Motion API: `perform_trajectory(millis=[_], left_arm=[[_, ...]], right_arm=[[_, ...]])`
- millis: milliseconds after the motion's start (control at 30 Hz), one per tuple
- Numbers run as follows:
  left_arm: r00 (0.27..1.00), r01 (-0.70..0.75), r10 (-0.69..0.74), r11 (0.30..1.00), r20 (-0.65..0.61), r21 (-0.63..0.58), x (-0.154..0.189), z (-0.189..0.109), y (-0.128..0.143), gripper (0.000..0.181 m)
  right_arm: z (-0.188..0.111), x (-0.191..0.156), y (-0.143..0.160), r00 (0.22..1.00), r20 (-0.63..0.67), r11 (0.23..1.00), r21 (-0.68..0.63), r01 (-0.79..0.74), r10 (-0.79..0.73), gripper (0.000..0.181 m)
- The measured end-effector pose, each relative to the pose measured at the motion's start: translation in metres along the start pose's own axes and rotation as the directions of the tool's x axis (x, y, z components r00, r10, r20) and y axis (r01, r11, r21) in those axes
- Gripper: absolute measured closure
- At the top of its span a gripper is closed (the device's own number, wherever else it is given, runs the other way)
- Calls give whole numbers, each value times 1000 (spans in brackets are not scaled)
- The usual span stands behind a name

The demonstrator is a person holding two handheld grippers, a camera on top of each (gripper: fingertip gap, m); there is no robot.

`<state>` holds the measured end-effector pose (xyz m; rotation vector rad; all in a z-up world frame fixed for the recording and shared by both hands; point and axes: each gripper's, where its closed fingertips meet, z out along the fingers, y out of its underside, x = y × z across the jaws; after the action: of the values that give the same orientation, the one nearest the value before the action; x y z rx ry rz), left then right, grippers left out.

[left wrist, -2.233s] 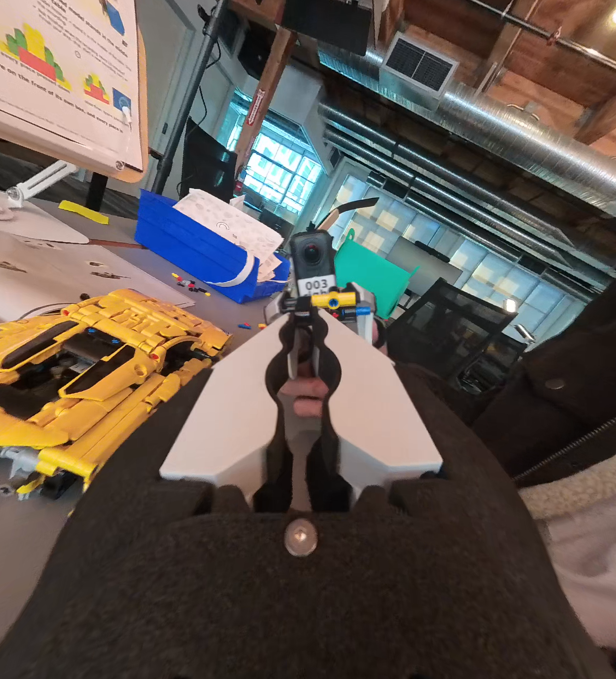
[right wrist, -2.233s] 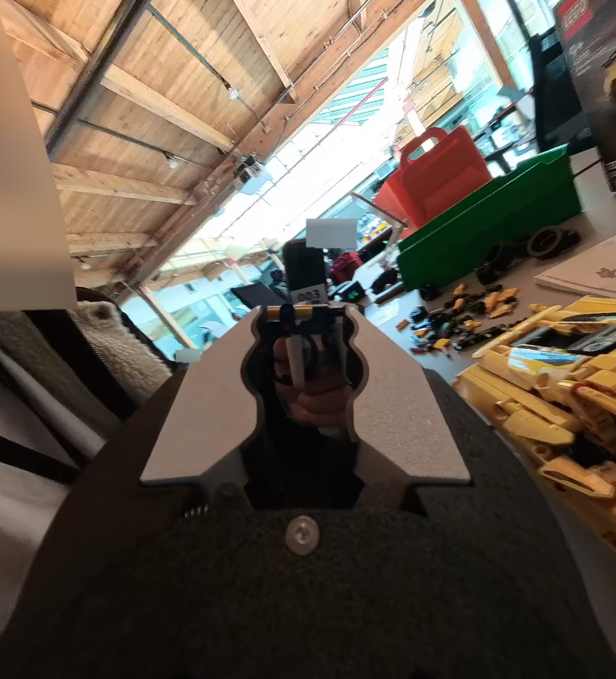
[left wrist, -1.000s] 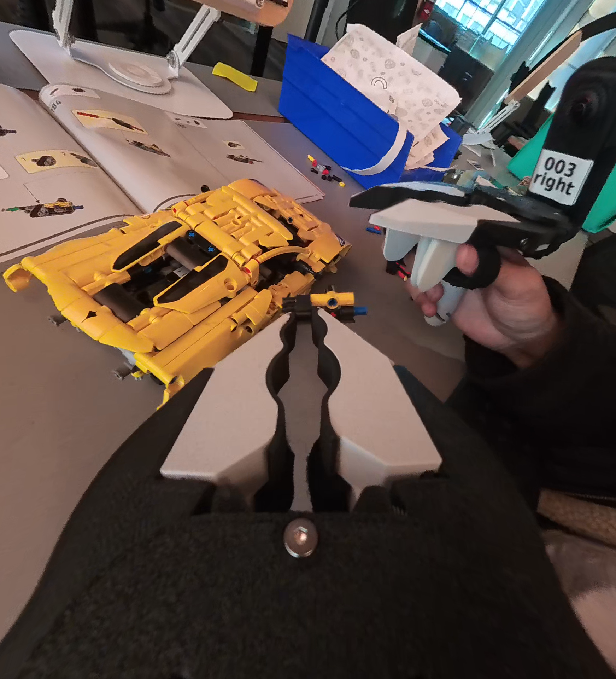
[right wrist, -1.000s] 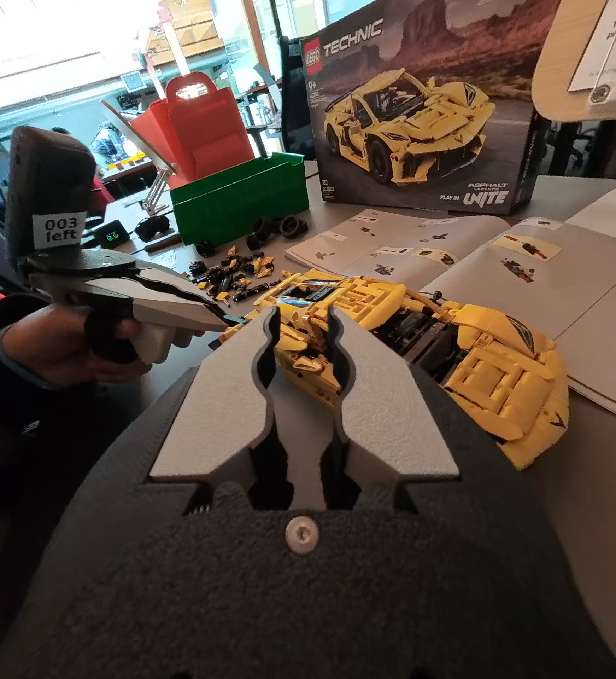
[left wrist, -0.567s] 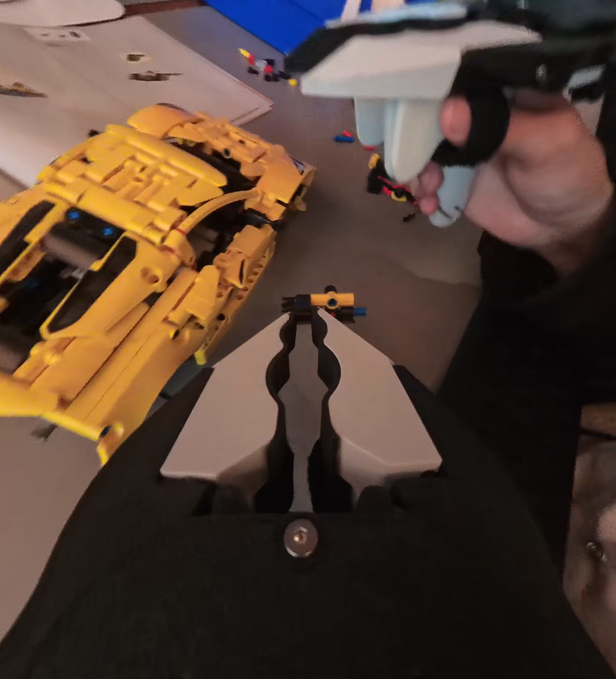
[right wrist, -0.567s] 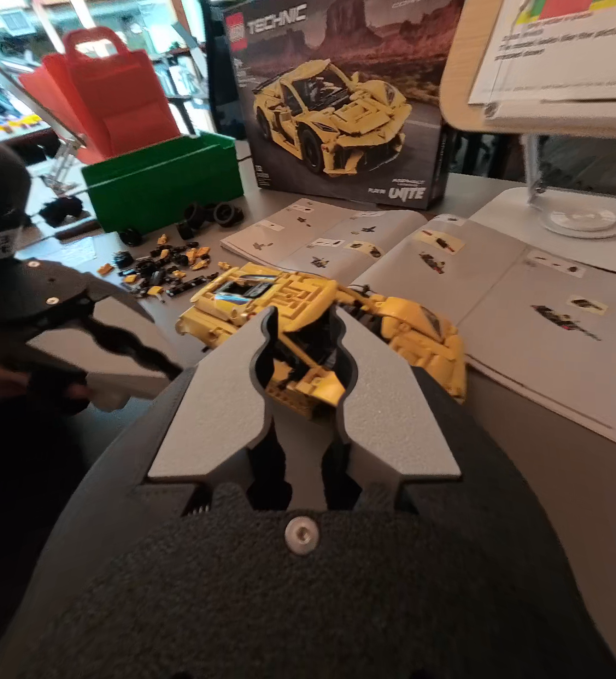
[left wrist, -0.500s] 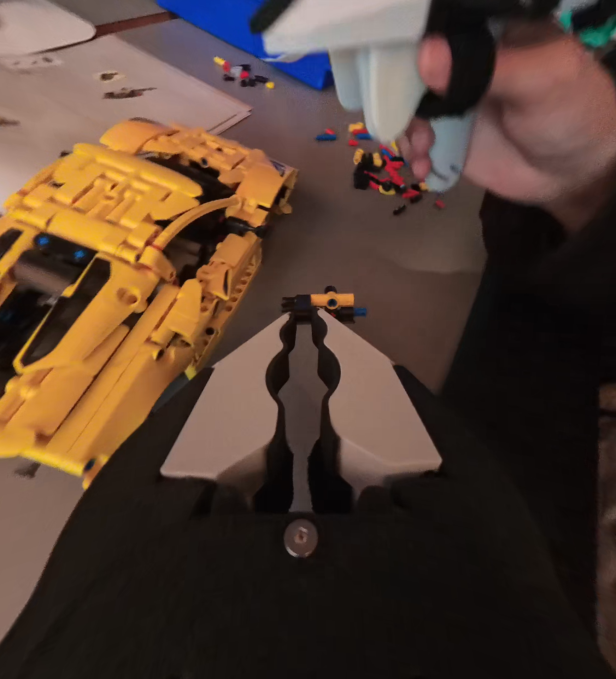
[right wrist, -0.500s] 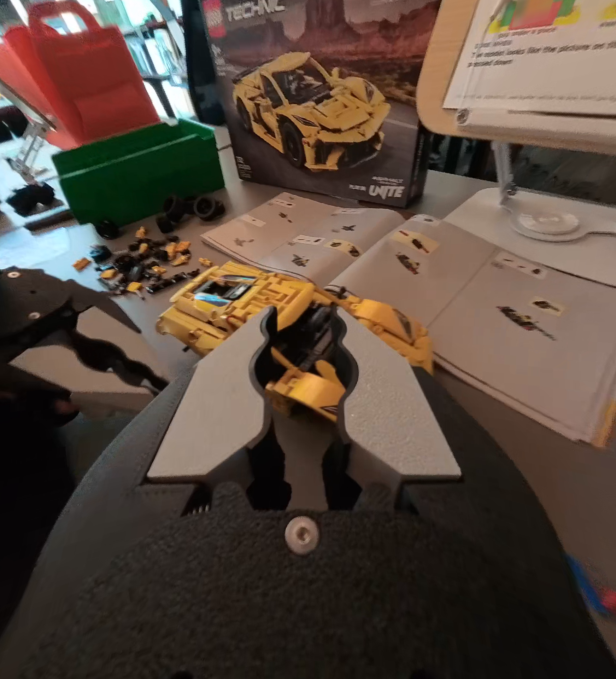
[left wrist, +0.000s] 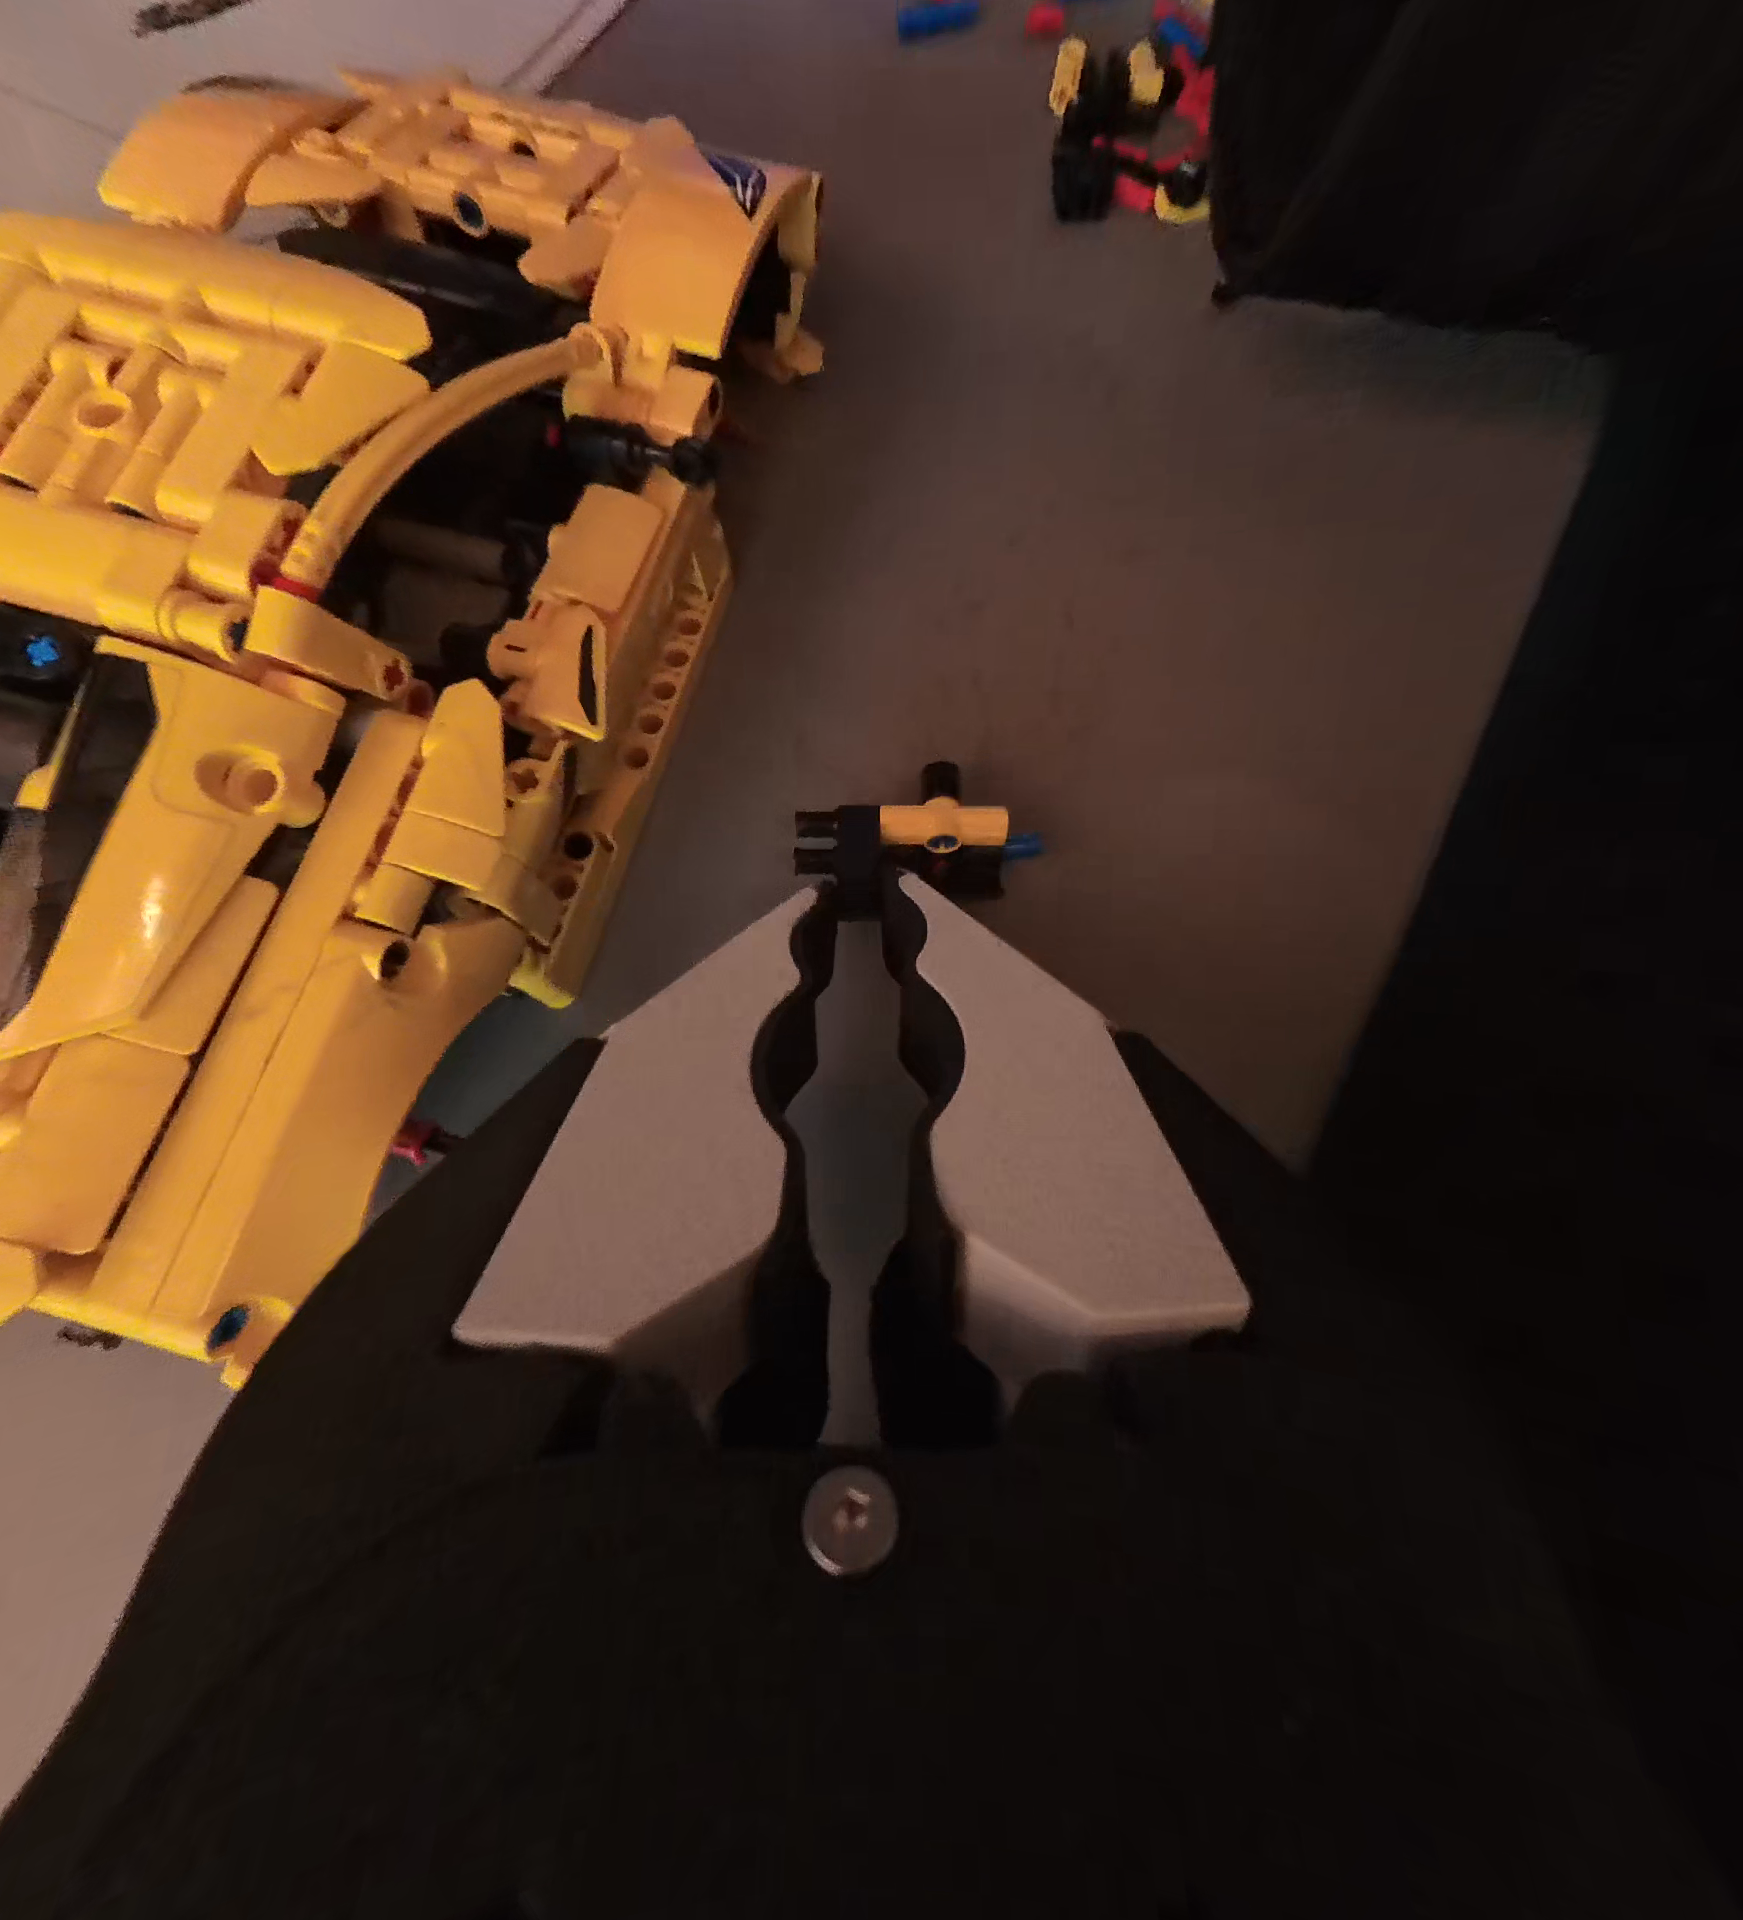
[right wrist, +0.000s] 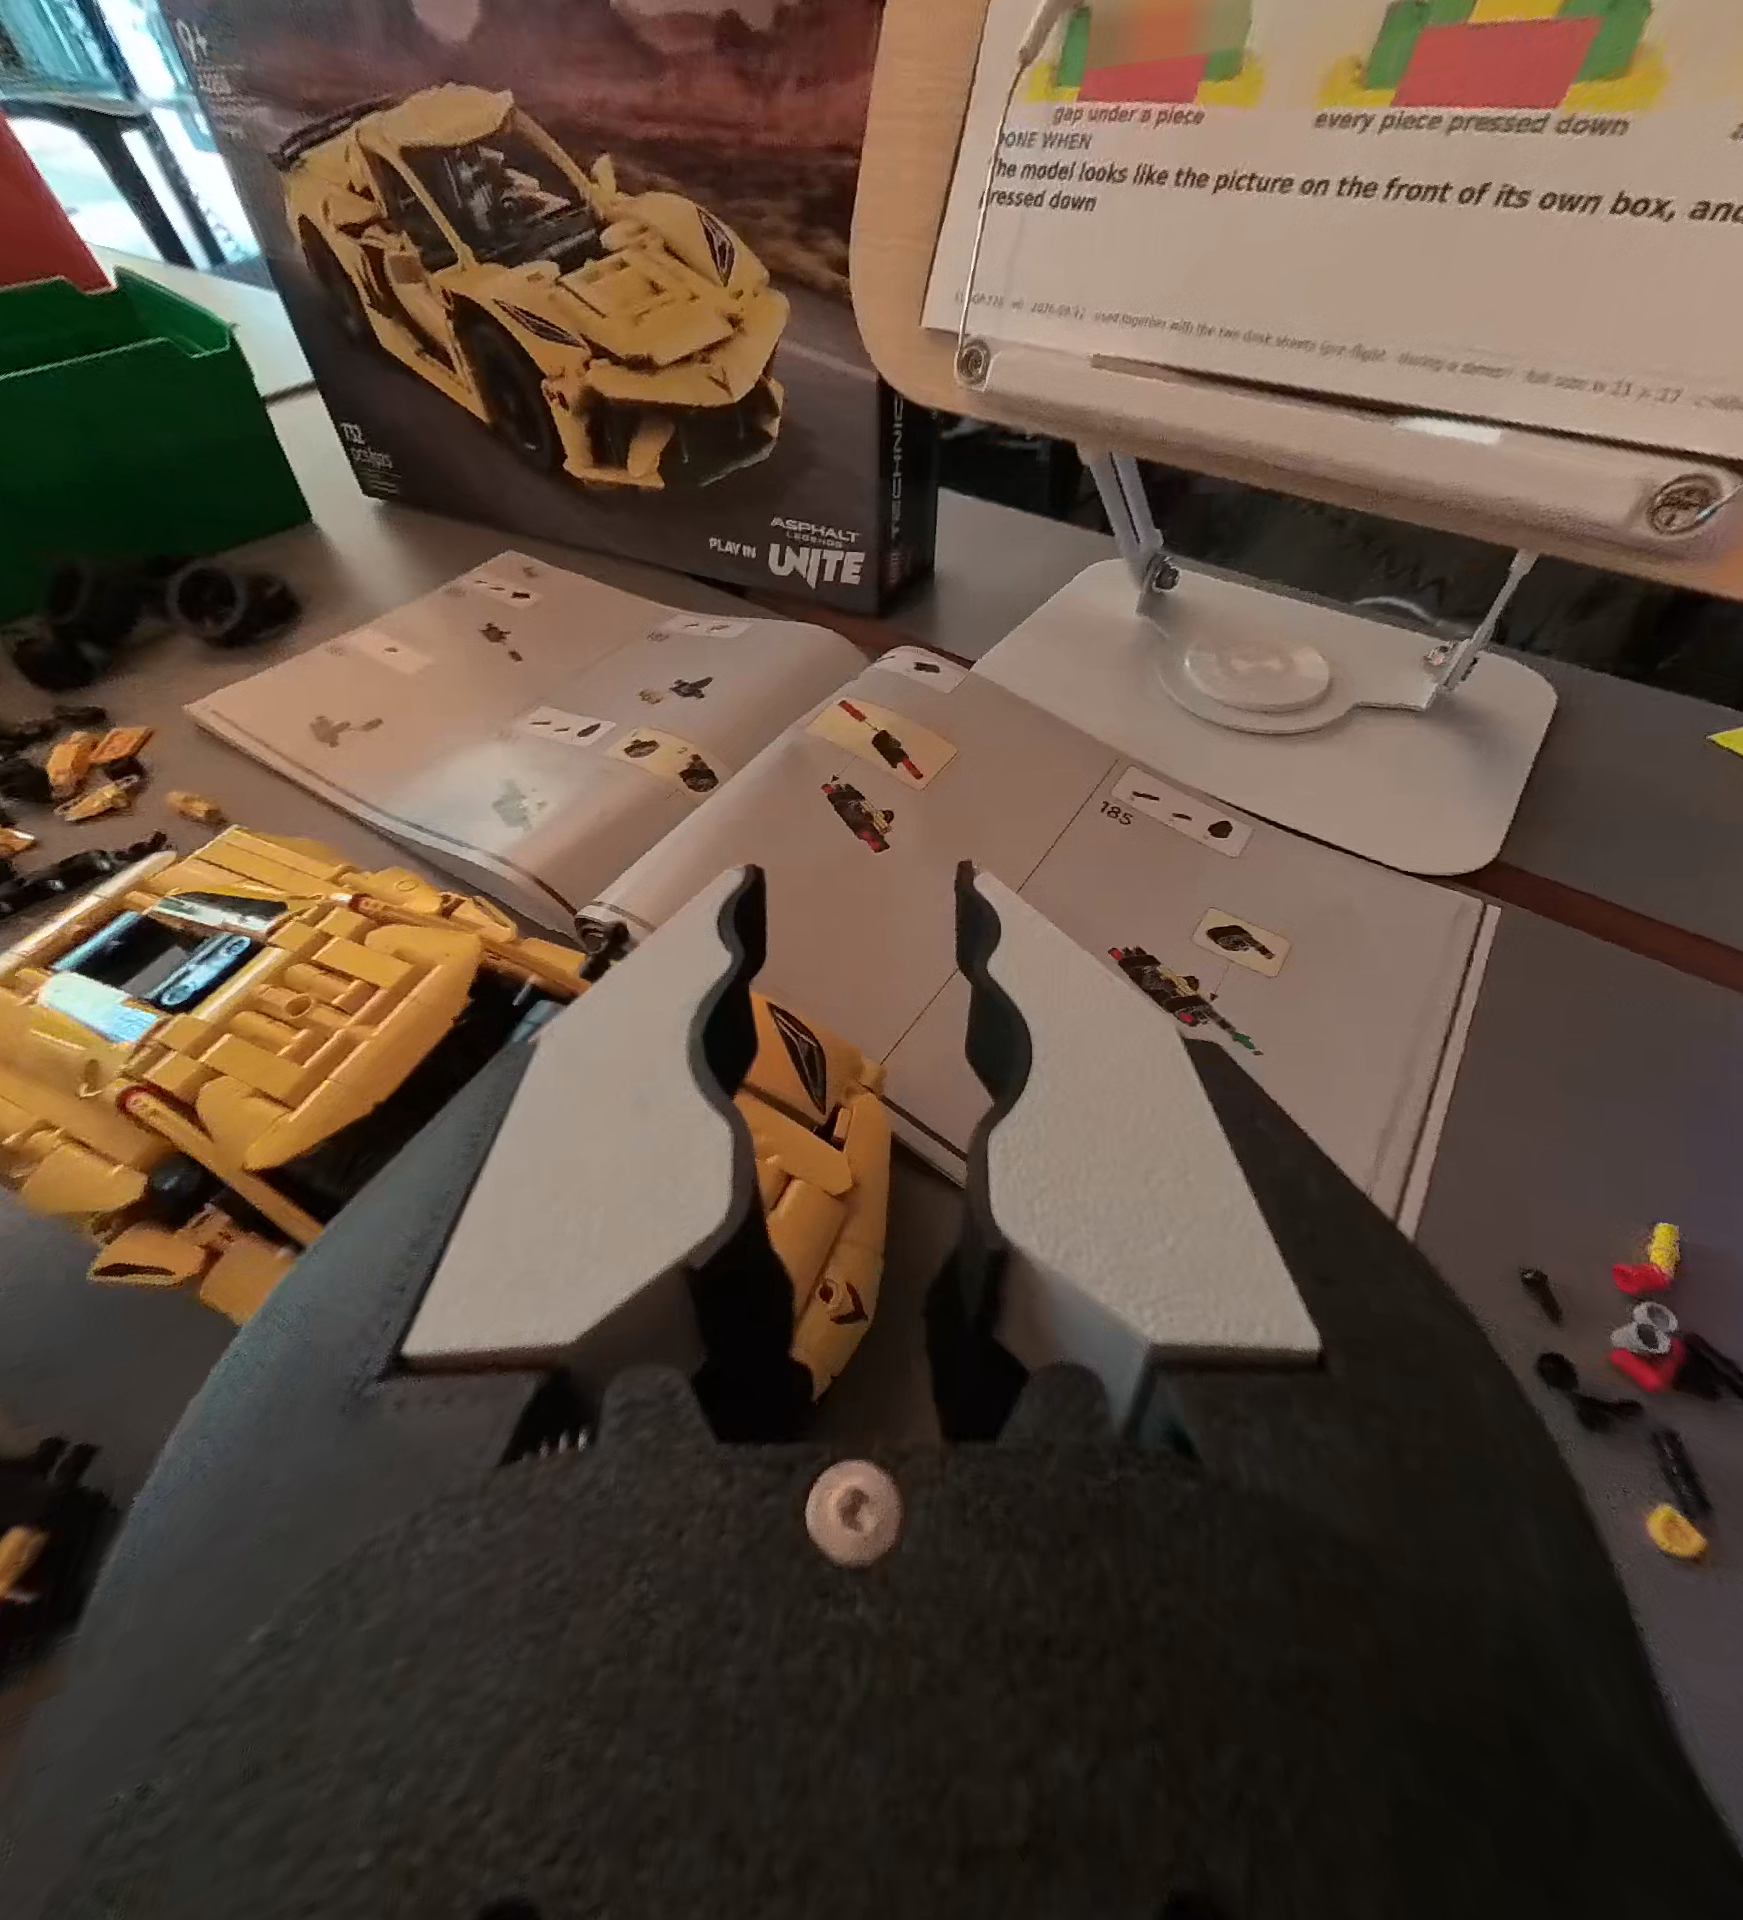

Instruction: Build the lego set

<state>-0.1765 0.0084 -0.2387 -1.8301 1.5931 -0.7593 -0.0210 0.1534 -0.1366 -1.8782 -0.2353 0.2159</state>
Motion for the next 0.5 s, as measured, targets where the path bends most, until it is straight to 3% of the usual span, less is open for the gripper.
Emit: perform_trajectory(millis=[167,300,367,433,500], left_arm=[[998,53,-54,998,-30,-23,3,2,3,171],[991,115,-117,993,-61,-34,5,-11,-1,148],[982,163,-164,986,-91,-12,4,-29,-12,140],[971,213,-205,975,-121,56,-8,-52,-35,138],[957,281,-261,942,-127,182,-39,-79,-71,138]], right_arm=[[-3,2,16,998,-9,998,-25,64,-64,151],[-13,7,9,999,17,999,-14,38,-38,148],[-30,33,7,998,-55,998,-45,40,-42,134],[-60,75,11,974,-225,995,-97,-29,7,139],[-91,98,22,961,-276,986,-153,-66,21,138]])
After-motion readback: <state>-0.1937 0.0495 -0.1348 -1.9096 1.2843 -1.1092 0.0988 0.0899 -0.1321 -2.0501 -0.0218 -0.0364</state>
